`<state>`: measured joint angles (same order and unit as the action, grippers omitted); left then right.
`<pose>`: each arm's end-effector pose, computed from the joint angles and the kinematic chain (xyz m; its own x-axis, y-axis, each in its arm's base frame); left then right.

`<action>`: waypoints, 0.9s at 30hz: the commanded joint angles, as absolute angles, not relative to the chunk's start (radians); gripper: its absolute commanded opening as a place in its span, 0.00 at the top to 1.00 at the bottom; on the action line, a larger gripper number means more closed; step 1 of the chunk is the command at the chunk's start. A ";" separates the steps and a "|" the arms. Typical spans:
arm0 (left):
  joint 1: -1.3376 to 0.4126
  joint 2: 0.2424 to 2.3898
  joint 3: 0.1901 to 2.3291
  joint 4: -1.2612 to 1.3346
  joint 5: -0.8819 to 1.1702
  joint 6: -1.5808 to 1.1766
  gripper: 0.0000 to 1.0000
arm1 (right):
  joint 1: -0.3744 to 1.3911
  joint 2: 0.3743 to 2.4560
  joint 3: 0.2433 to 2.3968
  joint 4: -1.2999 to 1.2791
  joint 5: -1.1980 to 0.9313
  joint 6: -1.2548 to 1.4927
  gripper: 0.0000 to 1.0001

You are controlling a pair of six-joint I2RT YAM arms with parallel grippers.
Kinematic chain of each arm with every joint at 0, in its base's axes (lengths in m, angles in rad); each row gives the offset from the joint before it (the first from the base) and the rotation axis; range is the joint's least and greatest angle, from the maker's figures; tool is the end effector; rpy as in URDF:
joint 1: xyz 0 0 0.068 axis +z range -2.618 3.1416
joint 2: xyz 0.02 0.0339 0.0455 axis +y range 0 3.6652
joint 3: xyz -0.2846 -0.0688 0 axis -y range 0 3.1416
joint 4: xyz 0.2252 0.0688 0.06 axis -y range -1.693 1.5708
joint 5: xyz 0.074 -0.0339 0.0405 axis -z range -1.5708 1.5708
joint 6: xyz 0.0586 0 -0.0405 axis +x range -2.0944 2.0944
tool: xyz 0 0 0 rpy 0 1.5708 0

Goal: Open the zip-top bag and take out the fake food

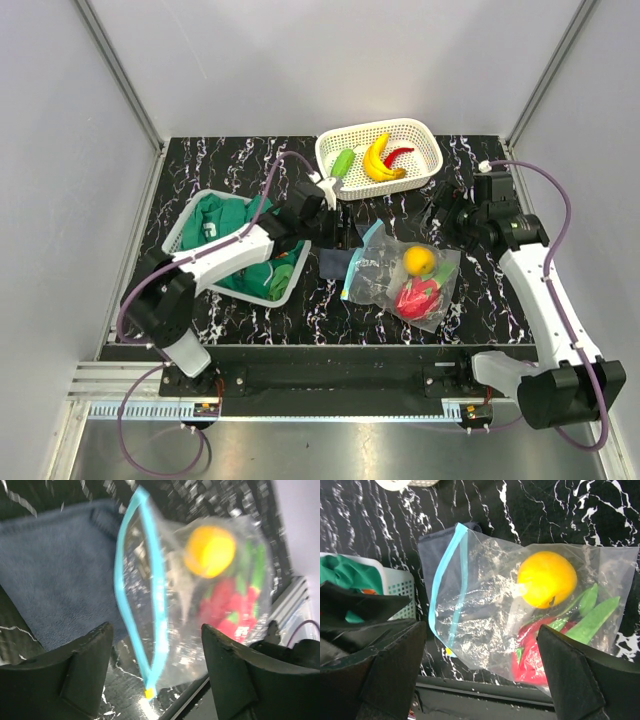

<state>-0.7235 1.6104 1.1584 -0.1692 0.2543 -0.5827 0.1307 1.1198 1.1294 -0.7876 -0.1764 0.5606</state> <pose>0.2648 -0.2536 0.2774 -0.8012 -0.0029 -0.5984 0.4230 0.7046 -0.5697 0.2112 0.0381 0.3394 -0.7235 0.4328 -0.5378 0.1564 0.8615 0.4830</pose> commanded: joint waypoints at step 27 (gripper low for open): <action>-0.905 1.667 1.327 -0.055 0.287 -0.578 1.00 | 0.373 1.462 1.496 -0.996 0.009 0.532 0.18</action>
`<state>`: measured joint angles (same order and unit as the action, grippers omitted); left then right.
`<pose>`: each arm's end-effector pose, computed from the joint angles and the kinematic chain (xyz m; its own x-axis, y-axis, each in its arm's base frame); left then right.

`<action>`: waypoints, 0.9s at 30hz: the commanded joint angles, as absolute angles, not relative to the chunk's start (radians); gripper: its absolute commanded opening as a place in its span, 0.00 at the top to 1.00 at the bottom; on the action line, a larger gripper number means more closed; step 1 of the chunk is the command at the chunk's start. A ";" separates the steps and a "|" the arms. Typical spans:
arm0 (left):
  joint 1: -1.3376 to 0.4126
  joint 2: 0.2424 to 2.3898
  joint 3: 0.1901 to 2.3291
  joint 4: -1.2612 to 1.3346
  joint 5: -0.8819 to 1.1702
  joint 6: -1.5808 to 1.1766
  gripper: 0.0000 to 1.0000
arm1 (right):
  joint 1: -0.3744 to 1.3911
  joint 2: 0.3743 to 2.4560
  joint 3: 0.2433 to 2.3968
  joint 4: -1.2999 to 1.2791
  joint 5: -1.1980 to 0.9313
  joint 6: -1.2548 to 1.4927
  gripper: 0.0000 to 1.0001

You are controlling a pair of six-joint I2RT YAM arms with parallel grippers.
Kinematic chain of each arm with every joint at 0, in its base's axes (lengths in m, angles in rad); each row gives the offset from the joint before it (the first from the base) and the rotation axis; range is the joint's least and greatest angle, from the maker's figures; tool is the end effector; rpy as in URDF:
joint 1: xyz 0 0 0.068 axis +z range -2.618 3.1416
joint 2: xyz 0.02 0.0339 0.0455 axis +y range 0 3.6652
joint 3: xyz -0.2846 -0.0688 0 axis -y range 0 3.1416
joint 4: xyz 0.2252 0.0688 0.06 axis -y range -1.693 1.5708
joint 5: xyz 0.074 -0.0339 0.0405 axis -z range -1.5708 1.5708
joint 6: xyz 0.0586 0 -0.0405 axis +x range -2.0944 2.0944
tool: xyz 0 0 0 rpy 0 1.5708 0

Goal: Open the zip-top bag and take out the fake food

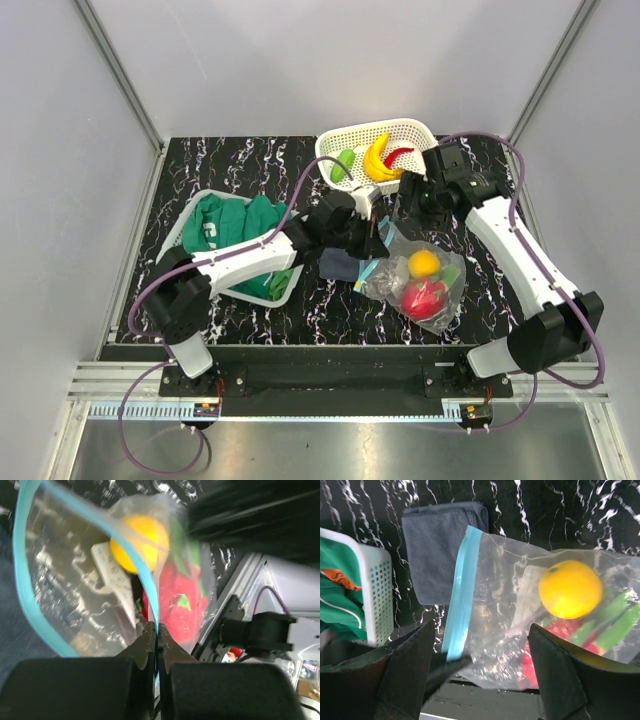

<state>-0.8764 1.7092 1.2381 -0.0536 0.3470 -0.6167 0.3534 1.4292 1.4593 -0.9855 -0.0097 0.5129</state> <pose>0.2400 -0.3193 0.2820 -0.7884 0.0968 -0.6075 0.5578 0.5291 -0.6395 0.2622 0.0973 0.3537 -0.8399 0.2132 -0.4991 0.0698 0.9544 0.2902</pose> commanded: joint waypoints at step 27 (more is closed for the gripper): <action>-0.924 1.602 1.295 -0.057 0.285 -0.590 0.56 | 0.414 1.453 1.430 -0.954 -0.101 0.473 1.00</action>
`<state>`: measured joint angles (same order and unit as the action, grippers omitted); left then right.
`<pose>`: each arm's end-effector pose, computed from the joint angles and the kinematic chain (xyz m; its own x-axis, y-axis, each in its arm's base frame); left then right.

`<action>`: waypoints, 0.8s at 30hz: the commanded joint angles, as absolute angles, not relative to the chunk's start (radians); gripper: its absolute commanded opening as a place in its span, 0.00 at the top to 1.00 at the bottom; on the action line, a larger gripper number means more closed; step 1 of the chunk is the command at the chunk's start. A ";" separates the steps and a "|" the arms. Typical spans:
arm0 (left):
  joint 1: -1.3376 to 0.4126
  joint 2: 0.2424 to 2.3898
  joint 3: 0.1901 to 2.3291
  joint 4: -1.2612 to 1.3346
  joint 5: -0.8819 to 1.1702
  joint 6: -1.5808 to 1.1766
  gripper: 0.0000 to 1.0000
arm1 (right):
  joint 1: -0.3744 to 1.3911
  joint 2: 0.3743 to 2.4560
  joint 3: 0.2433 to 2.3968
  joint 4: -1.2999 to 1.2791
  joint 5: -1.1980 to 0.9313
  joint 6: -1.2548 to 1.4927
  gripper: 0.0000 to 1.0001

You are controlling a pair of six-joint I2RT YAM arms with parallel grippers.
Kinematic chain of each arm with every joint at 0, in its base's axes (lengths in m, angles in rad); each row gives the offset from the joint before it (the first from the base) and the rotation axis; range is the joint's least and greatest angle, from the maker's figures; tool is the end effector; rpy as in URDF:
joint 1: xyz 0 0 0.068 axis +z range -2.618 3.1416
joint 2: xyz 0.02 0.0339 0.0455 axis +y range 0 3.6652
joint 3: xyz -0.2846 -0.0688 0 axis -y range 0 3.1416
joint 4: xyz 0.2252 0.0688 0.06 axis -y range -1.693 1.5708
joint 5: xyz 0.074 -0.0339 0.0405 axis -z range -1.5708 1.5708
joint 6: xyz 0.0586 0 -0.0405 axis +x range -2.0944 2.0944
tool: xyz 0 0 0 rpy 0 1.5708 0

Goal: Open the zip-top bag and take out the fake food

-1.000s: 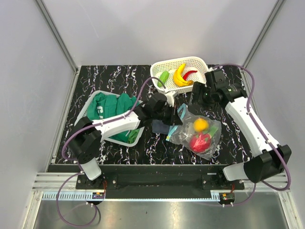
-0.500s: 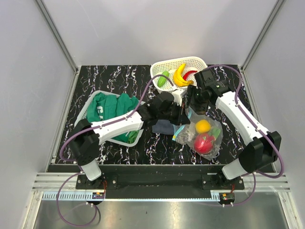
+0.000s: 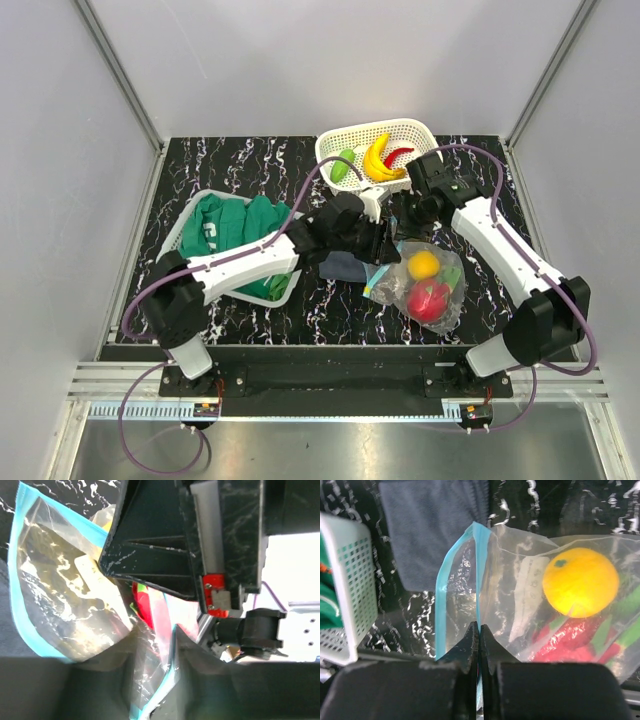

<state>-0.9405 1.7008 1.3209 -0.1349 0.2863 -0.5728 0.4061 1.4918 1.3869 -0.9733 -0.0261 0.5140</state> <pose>0.2233 -0.3342 0.3038 -0.7424 0.1355 -0.6561 0.6157 0.5238 -0.5886 0.2663 0.1162 0.3165 -0.9046 0.1460 -0.4005 0.0442 0.9666 0.2525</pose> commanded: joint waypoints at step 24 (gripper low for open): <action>-0.962 1.655 1.390 -0.218 0.252 -0.600 0.91 | 0.403 1.244 1.329 -0.873 -0.146 0.600 1.00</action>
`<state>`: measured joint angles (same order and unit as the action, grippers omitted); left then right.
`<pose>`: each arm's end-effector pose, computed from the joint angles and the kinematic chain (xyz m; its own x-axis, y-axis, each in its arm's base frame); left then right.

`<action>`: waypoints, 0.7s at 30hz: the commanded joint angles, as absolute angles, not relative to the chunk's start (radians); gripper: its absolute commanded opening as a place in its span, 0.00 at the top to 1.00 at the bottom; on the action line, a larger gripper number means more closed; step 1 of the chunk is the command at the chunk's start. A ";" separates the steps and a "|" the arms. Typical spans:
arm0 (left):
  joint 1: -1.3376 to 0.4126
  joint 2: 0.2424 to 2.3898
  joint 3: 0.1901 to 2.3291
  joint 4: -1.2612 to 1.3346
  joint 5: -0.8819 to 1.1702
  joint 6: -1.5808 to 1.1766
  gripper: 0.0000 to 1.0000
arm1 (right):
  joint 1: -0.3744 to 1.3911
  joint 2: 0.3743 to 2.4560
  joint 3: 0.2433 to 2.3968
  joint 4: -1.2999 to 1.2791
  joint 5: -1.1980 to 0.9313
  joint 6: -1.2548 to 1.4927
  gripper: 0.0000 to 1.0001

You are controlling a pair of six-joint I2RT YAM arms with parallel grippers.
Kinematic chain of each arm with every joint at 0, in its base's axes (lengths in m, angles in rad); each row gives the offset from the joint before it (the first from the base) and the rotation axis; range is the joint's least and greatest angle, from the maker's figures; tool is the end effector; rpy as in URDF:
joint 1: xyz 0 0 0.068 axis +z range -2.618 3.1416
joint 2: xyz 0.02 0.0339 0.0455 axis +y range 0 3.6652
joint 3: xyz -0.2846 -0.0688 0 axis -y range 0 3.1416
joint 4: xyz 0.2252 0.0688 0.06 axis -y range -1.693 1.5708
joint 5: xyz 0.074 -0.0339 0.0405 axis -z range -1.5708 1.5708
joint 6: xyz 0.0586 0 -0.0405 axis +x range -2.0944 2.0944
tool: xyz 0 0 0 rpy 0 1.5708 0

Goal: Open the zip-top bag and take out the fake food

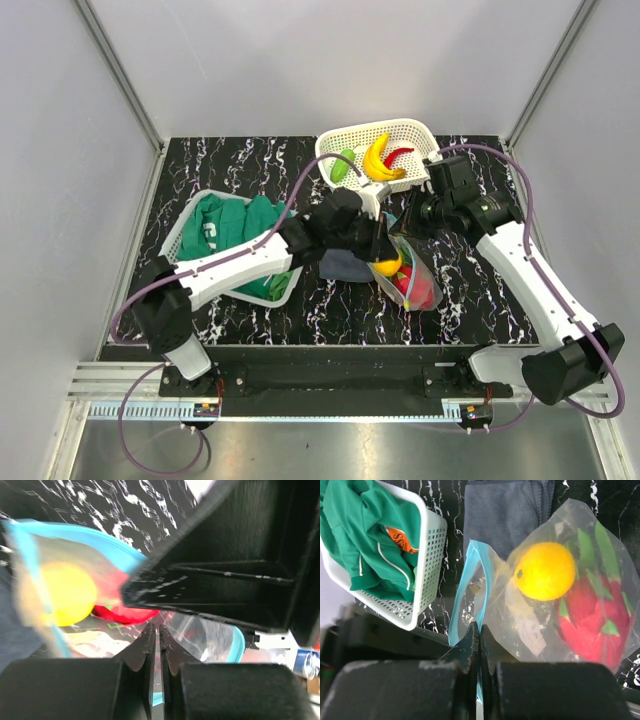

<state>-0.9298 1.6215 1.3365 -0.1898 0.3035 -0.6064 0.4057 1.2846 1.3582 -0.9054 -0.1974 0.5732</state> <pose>0.2150 -0.3174 0.3326 -0.7511 0.0973 -0.6529 0.6033 0.5027 -0.6191 0.2237 0.1086 0.3658 -0.8463 0.2153 -0.4873 -0.0588 0.8714 0.4871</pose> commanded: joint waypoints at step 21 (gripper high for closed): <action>-1.034 1.603 1.350 -0.187 -0.017 -0.542 0.64 | 0.400 1.129 1.255 -0.859 -0.049 0.565 1.00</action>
